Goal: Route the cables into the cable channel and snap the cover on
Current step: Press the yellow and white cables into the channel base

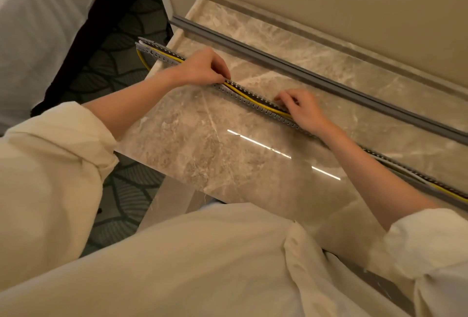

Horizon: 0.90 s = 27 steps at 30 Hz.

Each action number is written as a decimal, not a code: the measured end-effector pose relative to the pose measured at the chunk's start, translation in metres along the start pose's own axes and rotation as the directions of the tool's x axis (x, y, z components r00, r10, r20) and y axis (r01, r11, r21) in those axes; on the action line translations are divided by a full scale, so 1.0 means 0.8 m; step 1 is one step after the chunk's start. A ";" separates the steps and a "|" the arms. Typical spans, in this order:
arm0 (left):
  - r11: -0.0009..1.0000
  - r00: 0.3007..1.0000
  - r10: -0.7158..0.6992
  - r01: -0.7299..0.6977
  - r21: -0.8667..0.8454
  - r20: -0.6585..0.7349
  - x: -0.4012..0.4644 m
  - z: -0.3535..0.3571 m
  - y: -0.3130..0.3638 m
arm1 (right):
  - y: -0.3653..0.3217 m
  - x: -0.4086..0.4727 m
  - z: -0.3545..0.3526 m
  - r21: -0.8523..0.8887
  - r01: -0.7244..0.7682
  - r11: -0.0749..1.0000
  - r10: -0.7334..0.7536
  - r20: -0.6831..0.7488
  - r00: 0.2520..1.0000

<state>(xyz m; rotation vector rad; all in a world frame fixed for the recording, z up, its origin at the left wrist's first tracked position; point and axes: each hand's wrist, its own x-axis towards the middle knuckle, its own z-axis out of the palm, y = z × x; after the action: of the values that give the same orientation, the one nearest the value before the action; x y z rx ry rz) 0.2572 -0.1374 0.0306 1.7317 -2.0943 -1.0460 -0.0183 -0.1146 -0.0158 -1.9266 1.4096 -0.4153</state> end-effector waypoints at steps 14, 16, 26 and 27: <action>0.875 0.912 0.383 -0.409 0.258 0.144 0.010 0.132 0.094 | 0.095 -0.138 -0.079 -0.328 0.057 0.943 -0.073 -0.035 0.997; 0.877 0.913 0.389 -0.407 0.253 0.121 0.010 0.140 0.098 | 0.100 -0.148 -0.080 -0.336 0.067 0.939 -0.097 -0.071 0.993; 0.923 0.948 0.317 -0.303 0.235 -0.024 0.020 0.139 0.093 | 0.092 -0.129 -0.082 -0.342 0.092 0.935 -0.130 -0.090 0.987; 0.924 0.953 0.303 -0.292 0.245 -0.006 0.023 0.137 0.095 | 0.091 -0.126 -0.085 -0.334 0.083 0.939 -0.118 -0.084 0.989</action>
<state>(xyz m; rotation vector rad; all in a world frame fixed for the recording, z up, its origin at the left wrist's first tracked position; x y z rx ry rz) 0.1302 -0.1101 -0.0042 1.4475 -2.4423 -0.6845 -0.1474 -0.0568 -0.0046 -2.2834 1.5287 -0.3466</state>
